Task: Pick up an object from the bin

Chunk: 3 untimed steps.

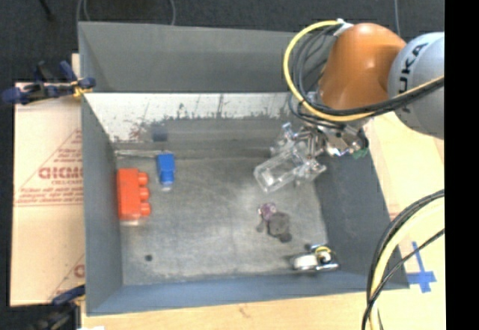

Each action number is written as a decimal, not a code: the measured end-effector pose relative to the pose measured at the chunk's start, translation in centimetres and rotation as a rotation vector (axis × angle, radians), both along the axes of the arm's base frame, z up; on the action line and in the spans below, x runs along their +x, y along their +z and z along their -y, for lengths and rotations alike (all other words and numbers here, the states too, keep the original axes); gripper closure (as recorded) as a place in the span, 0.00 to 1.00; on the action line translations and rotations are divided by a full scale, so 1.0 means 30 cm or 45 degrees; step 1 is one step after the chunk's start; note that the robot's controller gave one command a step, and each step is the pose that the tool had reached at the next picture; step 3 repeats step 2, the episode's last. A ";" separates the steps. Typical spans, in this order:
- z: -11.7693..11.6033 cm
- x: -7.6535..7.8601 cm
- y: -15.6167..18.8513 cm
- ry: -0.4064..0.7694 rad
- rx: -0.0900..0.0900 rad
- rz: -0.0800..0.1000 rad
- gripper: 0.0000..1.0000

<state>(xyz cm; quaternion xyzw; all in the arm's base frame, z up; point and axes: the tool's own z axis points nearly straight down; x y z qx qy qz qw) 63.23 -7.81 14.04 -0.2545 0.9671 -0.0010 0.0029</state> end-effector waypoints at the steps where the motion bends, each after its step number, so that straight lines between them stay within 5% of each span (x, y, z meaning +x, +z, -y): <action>1: 0.001 0.003 0.072 -0.006 0.000 -0.002 1.00; 3: 0.002 0.004 0.117 -0.011 0.001 -0.003 1.00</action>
Offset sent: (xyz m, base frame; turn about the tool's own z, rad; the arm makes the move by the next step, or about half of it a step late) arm 0.0002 0.0002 0.0209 0.0000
